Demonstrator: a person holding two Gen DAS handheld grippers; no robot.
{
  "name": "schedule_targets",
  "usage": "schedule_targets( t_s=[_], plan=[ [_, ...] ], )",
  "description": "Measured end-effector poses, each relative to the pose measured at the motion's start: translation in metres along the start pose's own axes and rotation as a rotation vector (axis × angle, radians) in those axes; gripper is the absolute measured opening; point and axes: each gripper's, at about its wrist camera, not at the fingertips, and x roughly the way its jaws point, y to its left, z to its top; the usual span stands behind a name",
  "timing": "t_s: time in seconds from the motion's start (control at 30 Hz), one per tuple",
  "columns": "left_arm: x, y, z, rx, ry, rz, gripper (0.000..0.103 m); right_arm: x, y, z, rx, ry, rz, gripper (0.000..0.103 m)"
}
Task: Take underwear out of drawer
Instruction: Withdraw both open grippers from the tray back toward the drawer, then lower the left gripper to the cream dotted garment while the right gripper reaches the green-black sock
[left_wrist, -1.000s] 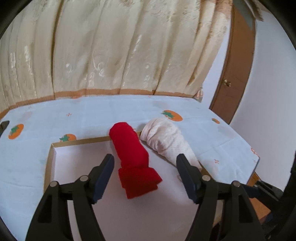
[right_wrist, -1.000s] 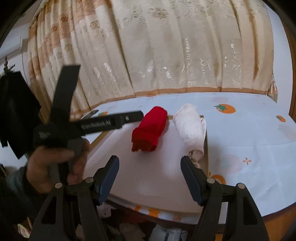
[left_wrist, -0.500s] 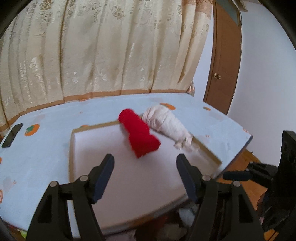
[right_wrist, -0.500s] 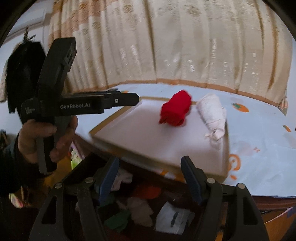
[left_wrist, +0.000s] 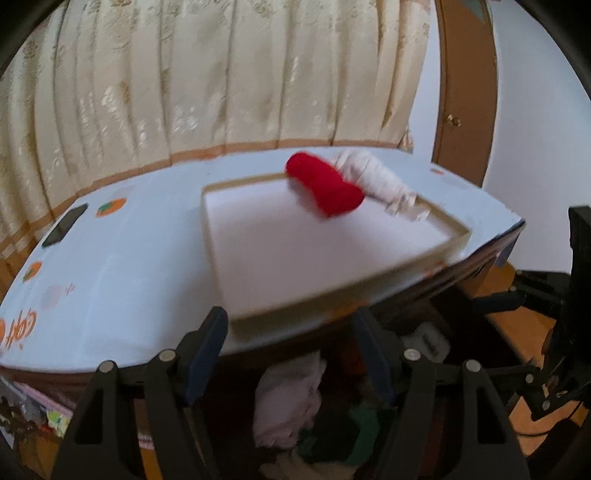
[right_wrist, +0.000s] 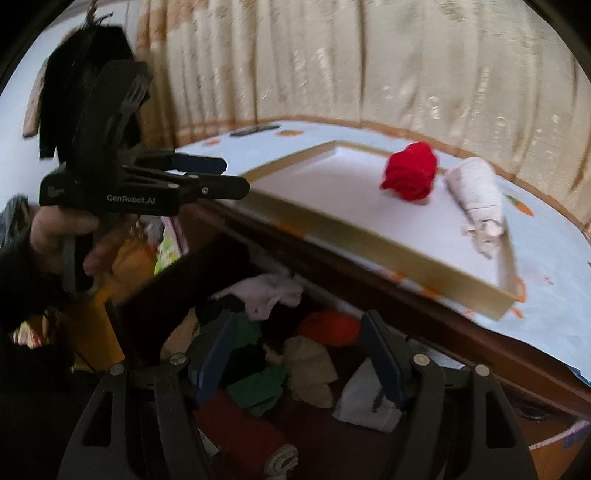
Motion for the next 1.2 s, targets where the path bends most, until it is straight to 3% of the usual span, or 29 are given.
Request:
schedule_targets(
  t_s=[0.17,0.57,1.2],
  plan=[
    [0.005,0.012,-0.025,-0.022,0.048,0.024,0.071,0.023,0.017,-0.001,-0.056,0.043,0.039,0.071],
    [0.01,0.034,-0.05,-0.069,0.081,0.067,0.071,0.075,0.043,-0.004,-0.147,0.149,0.116,0.071],
    [0.02,0.046,-0.06,-0.111,0.127,0.066,0.071,0.139,0.06,-0.004,-0.211,0.327,0.181,0.071]
  ],
)
